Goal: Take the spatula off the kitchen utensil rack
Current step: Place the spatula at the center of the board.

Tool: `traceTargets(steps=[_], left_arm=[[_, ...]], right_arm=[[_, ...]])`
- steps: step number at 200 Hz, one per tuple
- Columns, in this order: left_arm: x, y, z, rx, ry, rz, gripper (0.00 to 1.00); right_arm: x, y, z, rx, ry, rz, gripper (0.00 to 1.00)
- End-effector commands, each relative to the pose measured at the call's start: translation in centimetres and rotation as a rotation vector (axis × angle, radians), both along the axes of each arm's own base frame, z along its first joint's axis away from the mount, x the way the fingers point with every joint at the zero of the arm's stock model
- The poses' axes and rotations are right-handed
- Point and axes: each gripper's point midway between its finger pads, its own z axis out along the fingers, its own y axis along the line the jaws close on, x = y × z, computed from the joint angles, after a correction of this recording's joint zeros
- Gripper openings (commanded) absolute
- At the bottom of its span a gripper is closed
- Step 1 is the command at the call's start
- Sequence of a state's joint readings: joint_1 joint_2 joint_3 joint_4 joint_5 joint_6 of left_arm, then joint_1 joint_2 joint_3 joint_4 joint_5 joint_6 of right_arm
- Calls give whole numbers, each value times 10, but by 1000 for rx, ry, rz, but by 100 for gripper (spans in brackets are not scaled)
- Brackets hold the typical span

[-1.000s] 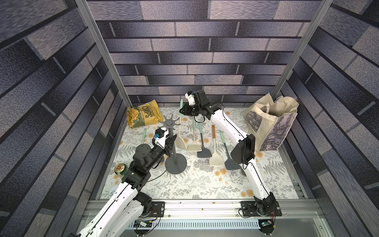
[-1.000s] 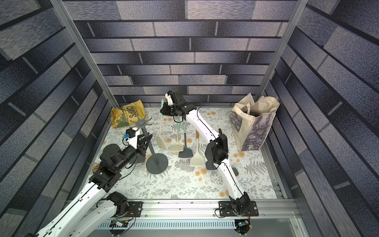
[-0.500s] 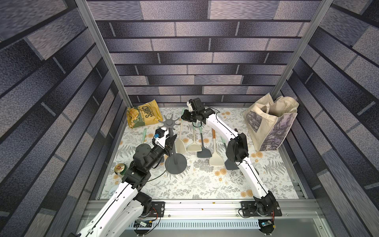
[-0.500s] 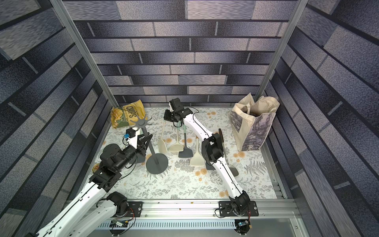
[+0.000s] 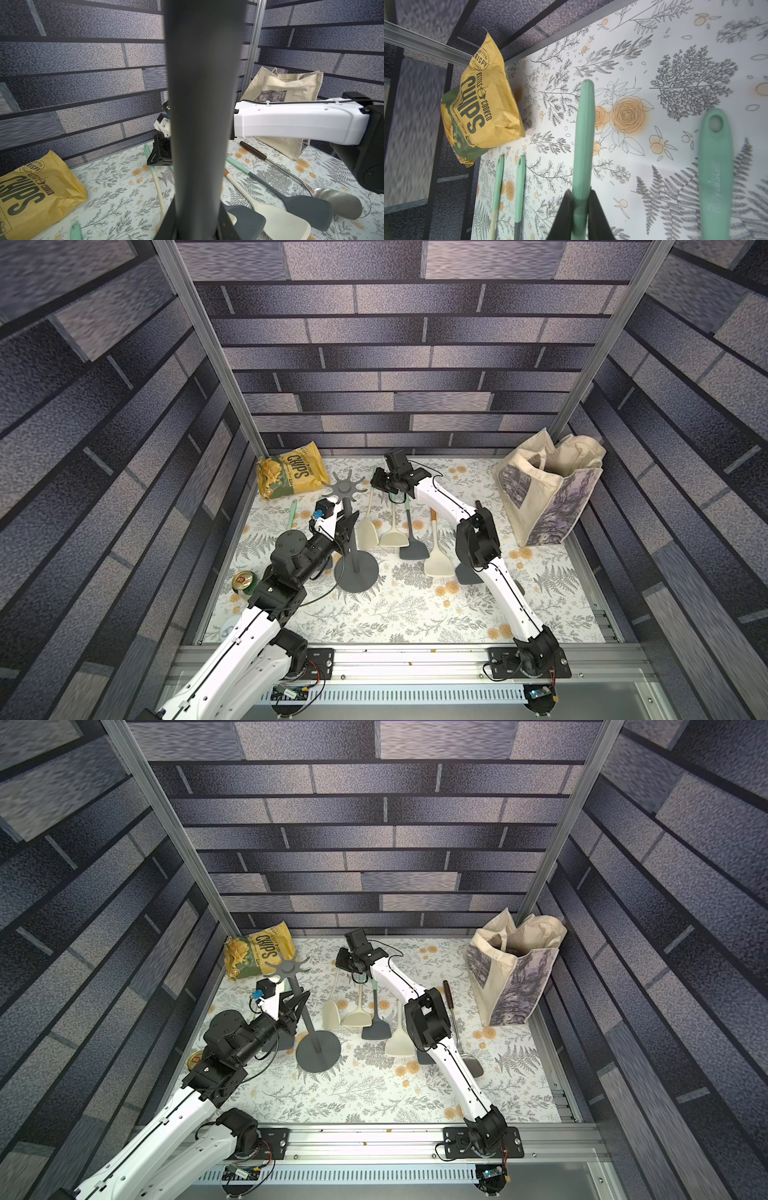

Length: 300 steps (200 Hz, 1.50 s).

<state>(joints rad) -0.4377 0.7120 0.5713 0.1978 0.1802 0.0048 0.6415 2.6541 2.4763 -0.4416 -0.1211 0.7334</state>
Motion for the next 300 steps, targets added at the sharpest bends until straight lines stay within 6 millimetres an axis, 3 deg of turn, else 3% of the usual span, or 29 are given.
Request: traceTargets(steps=[1, 91, 153, 208, 284, 300], left_arm=[[2, -4, -43, 97, 121, -17, 13], [2, -7, -43, 94, 120, -28, 13], [1, -5, -43, 95, 120, -24, 13], [-2, -2, -44, 96, 121, -16, 14], [-5, -1, -44, 87, 122, -15, 14], [-6, -1, -45, 84, 121, -17, 14]], right_arm=[[-7, -10, -44, -146, 13, -10, 0], [-21, -7, -78, -300, 11, -23, 0], [-27, -10, -89, -420, -28, -7, 0], [-32, -13, -63, -441, -48, 32, 0], [-49, -1, -9, -282, -34, 65, 0], [-48, 0, -10, -268, -23, 73, 0]])
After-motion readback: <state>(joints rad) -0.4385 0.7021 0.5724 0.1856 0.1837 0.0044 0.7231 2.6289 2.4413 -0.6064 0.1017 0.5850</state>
